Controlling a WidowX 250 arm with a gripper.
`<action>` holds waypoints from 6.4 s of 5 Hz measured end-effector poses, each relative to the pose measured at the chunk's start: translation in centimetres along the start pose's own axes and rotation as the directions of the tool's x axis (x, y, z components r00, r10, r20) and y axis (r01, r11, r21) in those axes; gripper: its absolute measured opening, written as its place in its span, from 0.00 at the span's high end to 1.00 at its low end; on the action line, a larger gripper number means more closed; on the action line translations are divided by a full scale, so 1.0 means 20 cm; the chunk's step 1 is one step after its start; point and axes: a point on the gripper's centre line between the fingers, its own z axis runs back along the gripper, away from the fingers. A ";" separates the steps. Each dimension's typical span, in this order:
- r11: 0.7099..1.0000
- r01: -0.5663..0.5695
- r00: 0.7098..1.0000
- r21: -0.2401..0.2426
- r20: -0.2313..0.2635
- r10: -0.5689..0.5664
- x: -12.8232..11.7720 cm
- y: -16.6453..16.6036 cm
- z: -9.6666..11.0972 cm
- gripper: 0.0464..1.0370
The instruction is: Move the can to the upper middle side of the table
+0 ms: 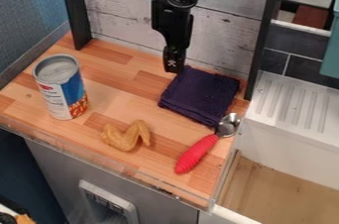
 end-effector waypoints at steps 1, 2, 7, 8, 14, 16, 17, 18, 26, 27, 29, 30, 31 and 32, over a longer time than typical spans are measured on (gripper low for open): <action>0.999 -0.006 1.000 0.037 0.009 0.005 0.00 0.03 -0.06 0.04; 0.996 -0.060 0.998 0.062 0.021 0.059 0.03 0.05 -0.06 0.04; 0.890 -0.453 0.891 -0.057 -0.009 0.453 0.80 0.18 0.29 0.04; 0.863 -0.502 0.864 -0.054 0.015 0.503 0.95 0.26 0.29 0.04; 0.834 -0.540 0.839 0.113 0.157 0.521 1.17 0.44 -0.16 0.04; 0.833 -0.540 0.840 0.119 0.141 0.525 1.10 0.40 -0.20 0.04; 0.828 -0.552 0.830 0.102 0.165 0.533 1.06 0.37 -0.19 0.04; 0.802 -0.592 0.801 0.084 0.172 0.574 1.01 0.33 -0.18 0.04; 0.787 -0.600 0.797 0.141 0.022 0.603 0.40 -0.07 -0.27 0.04; 0.792 -0.592 0.803 0.151 0.023 0.596 0.38 -0.06 -0.26 0.04; 0.790 -0.601 0.796 0.120 0.002 0.606 0.41 -0.05 -0.14 0.04; 0.791 -0.605 0.792 0.090 -0.039 0.610 0.44 -0.06 -0.02 0.04; 0.821 -0.567 0.819 0.070 -0.053 0.571 0.46 -0.05 0.06 0.04; 0.822 -0.565 0.821 0.068 -0.055 0.568 0.46 -0.05 0.06 0.04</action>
